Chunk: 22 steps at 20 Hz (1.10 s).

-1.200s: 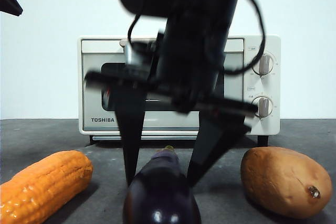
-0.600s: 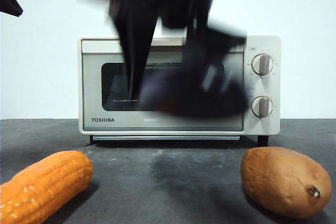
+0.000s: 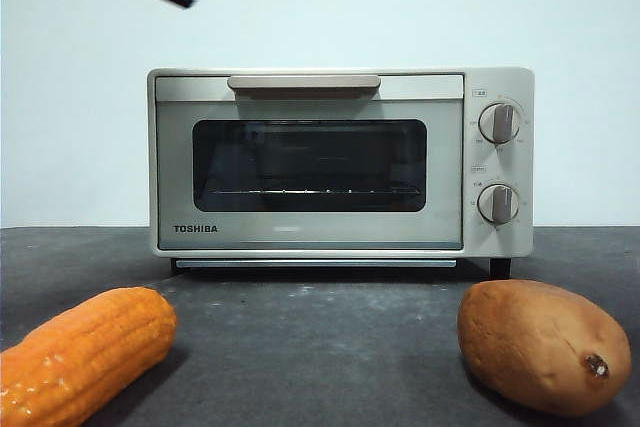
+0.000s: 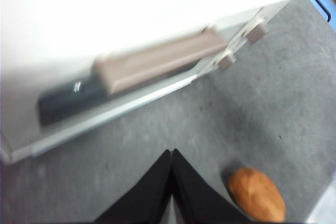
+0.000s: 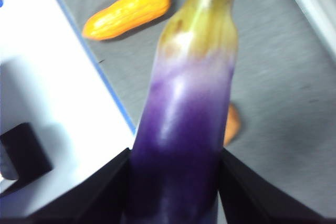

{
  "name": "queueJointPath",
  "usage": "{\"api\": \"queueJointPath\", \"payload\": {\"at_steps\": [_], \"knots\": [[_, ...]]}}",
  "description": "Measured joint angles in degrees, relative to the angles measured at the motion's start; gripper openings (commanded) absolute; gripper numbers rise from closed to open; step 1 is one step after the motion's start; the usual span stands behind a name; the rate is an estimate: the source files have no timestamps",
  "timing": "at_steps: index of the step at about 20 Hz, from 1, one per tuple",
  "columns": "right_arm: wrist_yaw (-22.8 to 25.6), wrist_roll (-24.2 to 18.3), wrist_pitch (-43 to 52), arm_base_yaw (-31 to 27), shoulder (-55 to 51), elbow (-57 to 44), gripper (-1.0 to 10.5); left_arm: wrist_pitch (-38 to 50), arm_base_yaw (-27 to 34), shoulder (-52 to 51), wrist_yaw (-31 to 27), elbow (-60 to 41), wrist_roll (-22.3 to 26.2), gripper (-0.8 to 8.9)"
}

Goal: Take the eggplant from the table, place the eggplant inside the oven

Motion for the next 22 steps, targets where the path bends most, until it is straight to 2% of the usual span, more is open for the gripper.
{"api": "queueJointPath", "payload": {"at_steps": [2, 5, 10, 13, 16, 22], "knots": [[2.45, -0.17, -0.13, 0.00, -2.56, 0.00, 1.7, -0.48, -1.70, 5.22, -1.73, 6.03, 1.88, 0.04], [2.97, -0.17, -0.15, 0.00, -6.58, 0.00, 1.7, -0.81, -3.56, 12.92, -4.31, 13.49, 4.44, 0.04], [5.81, -0.17, -0.15, 0.00, -11.61, 0.00, 1.7, -1.40, -4.72, 21.66, -5.51, 17.86, 7.02, 0.04], [5.86, -0.17, -0.15, 0.00, -13.29, 0.00, 1.7, -0.76, -5.38, 23.63, -9.07, 18.38, 9.01, 0.04], [6.47, -0.15, -0.15, 0.00, -13.94, 0.00, 1.7, -1.92, -5.86, 23.93, -9.53, 18.97, 9.84, 0.04], [10.21, -0.15, 0.02, 0.00, -13.86, 0.00, 1.7, -13.94, -10.43, 23.58, -8.81, 19.91, 10.82, 0.04]]}}
